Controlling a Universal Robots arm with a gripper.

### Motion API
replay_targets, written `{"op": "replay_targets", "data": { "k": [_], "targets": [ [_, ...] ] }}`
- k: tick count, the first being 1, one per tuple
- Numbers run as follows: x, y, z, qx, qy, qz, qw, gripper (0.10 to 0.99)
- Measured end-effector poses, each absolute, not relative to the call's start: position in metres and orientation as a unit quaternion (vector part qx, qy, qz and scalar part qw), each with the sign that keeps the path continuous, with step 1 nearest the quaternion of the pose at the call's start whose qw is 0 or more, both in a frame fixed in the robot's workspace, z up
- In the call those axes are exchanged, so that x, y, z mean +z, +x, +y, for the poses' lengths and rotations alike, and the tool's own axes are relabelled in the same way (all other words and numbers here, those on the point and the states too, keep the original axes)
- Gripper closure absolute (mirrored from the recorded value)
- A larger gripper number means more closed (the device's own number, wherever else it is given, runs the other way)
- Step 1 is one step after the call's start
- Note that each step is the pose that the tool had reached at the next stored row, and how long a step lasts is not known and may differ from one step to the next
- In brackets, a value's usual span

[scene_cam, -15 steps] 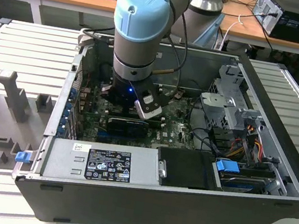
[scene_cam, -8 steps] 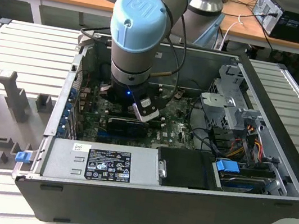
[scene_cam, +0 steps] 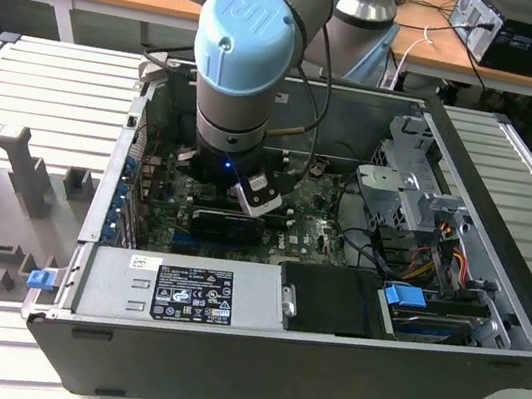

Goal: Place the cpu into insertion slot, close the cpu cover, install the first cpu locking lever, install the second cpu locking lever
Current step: 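Install the second cpu locking lever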

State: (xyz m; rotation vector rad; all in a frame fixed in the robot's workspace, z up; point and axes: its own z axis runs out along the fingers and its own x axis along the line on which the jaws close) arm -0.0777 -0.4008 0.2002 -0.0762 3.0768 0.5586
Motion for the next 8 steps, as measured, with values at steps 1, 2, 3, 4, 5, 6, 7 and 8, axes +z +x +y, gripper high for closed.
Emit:
{"op": "replay_targets", "data": {
  "k": [1,2,3,4,5,6,7,8],
  "targets": [
    [0.203,-0.078,-0.401,0.178,-0.024,0.984,0.007,0.980],
    [0.205,-0.078,-0.401,0.178,-0.024,0.984,0.007,0.980],
    [0.209,-0.078,-0.401,0.177,-0.024,0.984,0.007,0.980],
    [0.217,-0.078,-0.401,0.177,-0.024,0.984,0.007,0.980],
    [0.221,-0.078,-0.400,0.177,-0.024,0.984,0.007,0.980],
    [0.225,-0.078,-0.400,0.176,-0.024,0.984,0.007,0.980],
    [0.227,-0.078,-0.400,0.176,-0.024,0.984,0.007,0.980],
    [0.227,-0.078,-0.400,0.177,-0.024,0.984,0.007,0.980]
  ]
}}
